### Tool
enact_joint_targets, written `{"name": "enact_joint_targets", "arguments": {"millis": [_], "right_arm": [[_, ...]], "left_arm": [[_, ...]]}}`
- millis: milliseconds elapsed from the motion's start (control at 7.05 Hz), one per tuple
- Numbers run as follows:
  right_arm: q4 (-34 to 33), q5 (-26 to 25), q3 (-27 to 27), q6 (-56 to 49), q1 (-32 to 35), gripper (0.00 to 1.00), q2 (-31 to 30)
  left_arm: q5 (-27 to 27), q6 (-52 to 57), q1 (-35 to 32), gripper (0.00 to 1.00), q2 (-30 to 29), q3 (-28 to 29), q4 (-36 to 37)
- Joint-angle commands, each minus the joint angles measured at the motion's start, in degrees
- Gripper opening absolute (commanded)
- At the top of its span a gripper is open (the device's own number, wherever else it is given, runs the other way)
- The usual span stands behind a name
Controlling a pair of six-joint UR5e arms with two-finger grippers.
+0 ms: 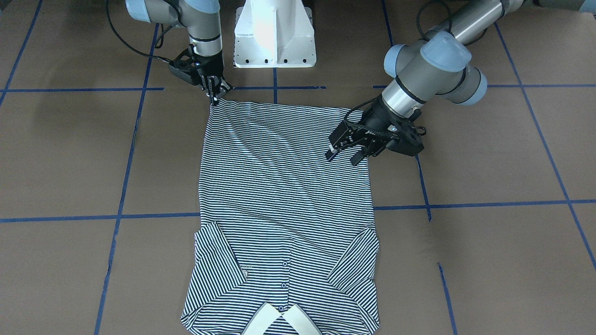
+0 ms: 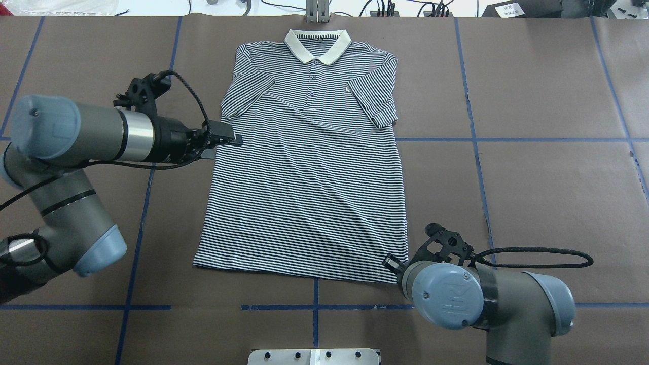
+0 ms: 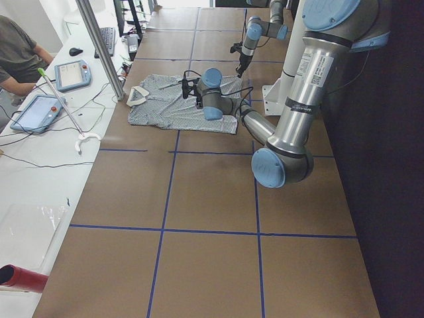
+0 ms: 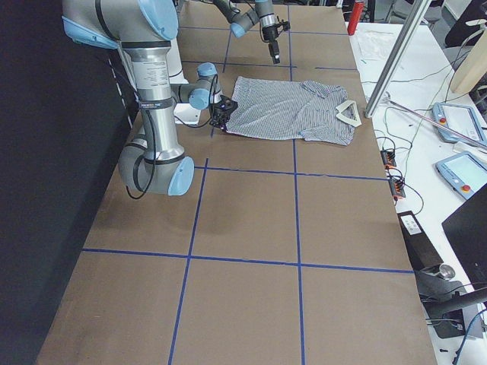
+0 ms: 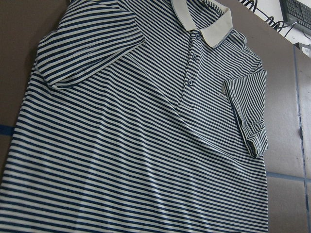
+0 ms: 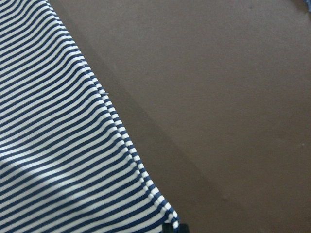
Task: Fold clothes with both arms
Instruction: 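Grasp the hem corners with both grippers and pull toward the robot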
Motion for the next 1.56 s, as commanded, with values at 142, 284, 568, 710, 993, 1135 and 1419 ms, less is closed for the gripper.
{"name": "enact_joint_targets", "arguments": {"millis": [142,284,568,710,993,1135,1419], "right_arm": [[0.0,0.34,3.37,-0.17,-0.13,0.0,-4.32],[0.0,0.34,3.37,-0.18,-0.31,0.0,-4.32],[0.0,0.34,3.28,-0.26,-0.4,0.0,-4.4],[0.0,0.26,3.2,-0.26,-0.4,0.0,-4.4],[0.0,0.26,3.19,-0.53,-0.4,0.0,-4.4],[0.0,0.26,3.19,-0.53,-0.4,0.0,-4.4],[0.09,0.26,3.19,-0.62,-0.4,0.0,-4.4]], "left_arm": [[14.68,-4.97,12.83,0.84,14.9,-11.39,1.07],[18.46,-9.6,17.48,0.84,14.85,-13.5,8.91],[24.9,-12.01,25.31,0.83,14.24,-14.32,18.81],[24.92,-12.02,26.56,0.81,12.23,-13.62,21.88],[24.92,-11.93,26.58,0.77,9.75,-13.08,24.45],[24.92,-11.93,26.75,0.76,9.31,-11.52,24.37],[24.74,-11.58,26.84,0.7,9.22,-10.63,24.46]]}}
